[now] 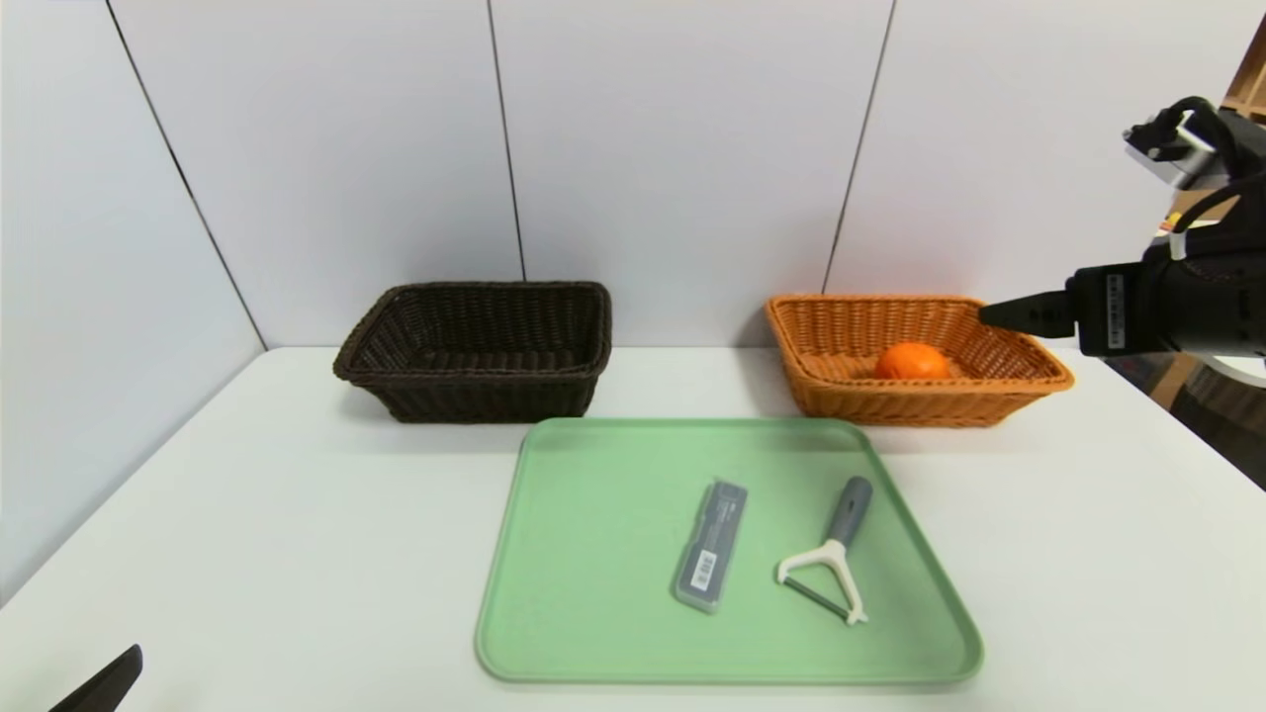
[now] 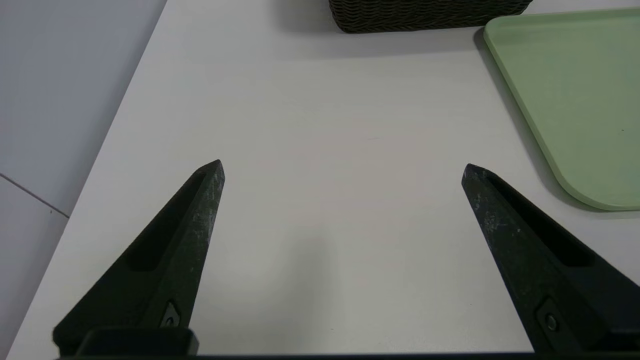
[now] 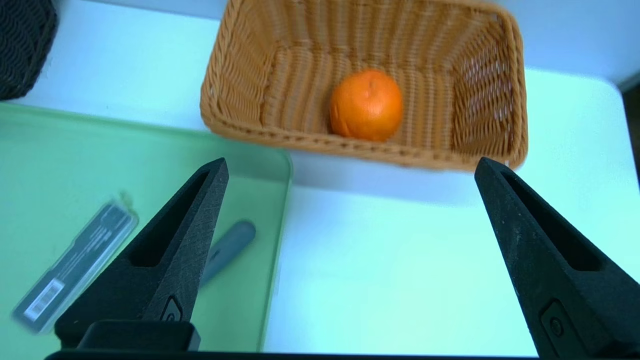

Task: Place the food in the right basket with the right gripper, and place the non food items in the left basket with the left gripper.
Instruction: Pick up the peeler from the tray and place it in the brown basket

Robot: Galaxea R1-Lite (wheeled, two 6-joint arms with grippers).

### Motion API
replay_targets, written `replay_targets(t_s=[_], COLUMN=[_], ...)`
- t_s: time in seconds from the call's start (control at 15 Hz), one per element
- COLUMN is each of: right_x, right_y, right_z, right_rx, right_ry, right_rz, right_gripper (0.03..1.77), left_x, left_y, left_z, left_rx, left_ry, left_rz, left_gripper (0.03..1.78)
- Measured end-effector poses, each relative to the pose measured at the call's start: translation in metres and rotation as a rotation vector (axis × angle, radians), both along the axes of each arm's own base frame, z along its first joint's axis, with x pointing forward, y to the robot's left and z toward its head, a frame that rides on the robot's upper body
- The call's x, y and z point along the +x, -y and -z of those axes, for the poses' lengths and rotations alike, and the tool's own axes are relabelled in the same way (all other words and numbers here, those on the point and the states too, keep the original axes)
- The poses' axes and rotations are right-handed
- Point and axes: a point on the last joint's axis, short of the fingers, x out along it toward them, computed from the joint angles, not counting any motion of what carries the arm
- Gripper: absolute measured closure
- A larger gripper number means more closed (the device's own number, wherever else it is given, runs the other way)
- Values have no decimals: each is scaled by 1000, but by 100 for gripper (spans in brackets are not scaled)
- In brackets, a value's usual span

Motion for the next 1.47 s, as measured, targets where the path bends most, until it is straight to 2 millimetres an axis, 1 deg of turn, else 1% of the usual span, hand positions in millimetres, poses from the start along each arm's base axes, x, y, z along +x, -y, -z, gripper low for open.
replay_targets(t_s=[0.27, 0.6, 0.8, 1.07, 1.47], right_x=[-23, -31, -27, -21, -3], right_y=[-9, -24, -33, -51, -78], right_z=[-1, -5, -4, -1, 3], right_rx=[37, 125, 159, 220, 288], right_ry=[-98, -240, -307, -404, -522], right_rz=[89, 152, 177, 225, 311], right_gripper=[11, 11, 11, 11, 11], left_x=[0, 0, -1, -3, -6], left_y=[0, 0, 0, 0, 0], left_z=[1, 2, 4, 5, 7], left_rx=[0, -1, -1, -1, 0], left_ry=[-2, -3, -4, 4, 0], left_rz=[3, 6, 5, 4, 3], left_gripper=[12, 12, 12, 12, 12])
